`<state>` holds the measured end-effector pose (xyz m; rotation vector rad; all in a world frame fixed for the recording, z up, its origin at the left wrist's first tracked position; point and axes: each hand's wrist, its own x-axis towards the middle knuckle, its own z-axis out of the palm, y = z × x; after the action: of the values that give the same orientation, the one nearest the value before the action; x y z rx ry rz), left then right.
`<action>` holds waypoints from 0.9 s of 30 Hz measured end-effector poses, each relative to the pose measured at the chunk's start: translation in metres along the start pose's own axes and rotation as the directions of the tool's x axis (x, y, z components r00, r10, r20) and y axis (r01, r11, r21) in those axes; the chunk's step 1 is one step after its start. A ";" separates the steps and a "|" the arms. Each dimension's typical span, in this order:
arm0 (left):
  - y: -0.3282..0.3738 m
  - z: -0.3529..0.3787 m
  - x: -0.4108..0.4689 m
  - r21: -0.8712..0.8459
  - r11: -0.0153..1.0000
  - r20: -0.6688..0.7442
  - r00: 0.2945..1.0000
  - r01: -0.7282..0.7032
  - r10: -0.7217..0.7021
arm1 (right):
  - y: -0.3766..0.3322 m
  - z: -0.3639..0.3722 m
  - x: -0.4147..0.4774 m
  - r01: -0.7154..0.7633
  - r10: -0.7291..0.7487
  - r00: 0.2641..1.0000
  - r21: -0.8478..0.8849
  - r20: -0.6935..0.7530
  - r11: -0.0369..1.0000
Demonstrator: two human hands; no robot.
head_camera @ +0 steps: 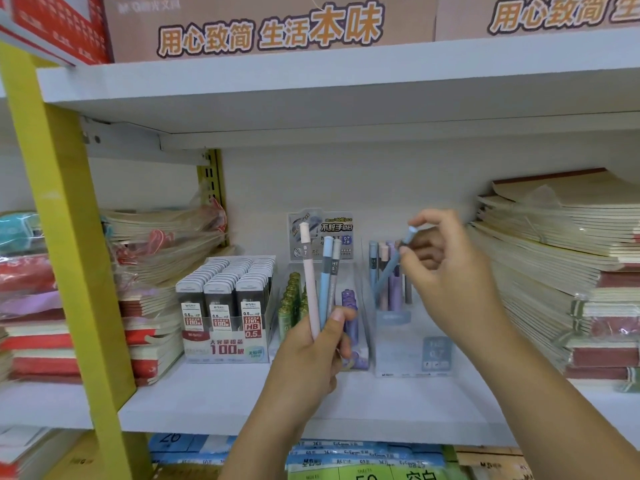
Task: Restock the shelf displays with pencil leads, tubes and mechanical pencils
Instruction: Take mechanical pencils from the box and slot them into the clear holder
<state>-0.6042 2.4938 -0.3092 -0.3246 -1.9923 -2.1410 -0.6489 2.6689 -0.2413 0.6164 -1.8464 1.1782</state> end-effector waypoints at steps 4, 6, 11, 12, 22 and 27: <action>-0.001 -0.003 0.000 -0.001 1.000 -0.012 1.000 0.013 -0.013 | 0.007 0.009 -0.002 0.018 -0.005 0.994 -0.115 0.106 0.993; -0.002 -0.004 0.000 0.011 1.000 -0.016 1.000 0.019 -0.019 | 0.010 0.011 -0.002 0.036 -0.017 0.992 -0.151 0.127 0.988; -0.004 -0.004 0.000 0.031 0.999 -0.017 1.000 0.027 -0.026 | 0.019 0.012 -0.001 0.023 0.005 0.989 -0.181 0.149 0.983; -0.004 -0.004 0.000 0.034 0.999 -0.016 1.000 0.028 -0.027 | 0.019 0.012 -0.001 0.019 0.009 0.989 -0.184 0.146 0.983; -0.006 -0.003 0.000 0.019 0.999 -0.006 0.999 0.035 -0.035 | 0.018 0.015 0.002 0.116 -0.041 0.983 -0.442 0.177 0.889; -0.007 -0.006 0.000 0.004 0.999 0.003 0.999 0.038 -0.038 | 0.021 0.018 0.007 0.067 0.120 0.945 -0.538 0.305 0.840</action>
<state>-0.6066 2.4887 -0.3166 -0.2918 -2.0202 -2.1596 -0.6755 2.6628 -0.2496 0.4721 -2.3494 0.5242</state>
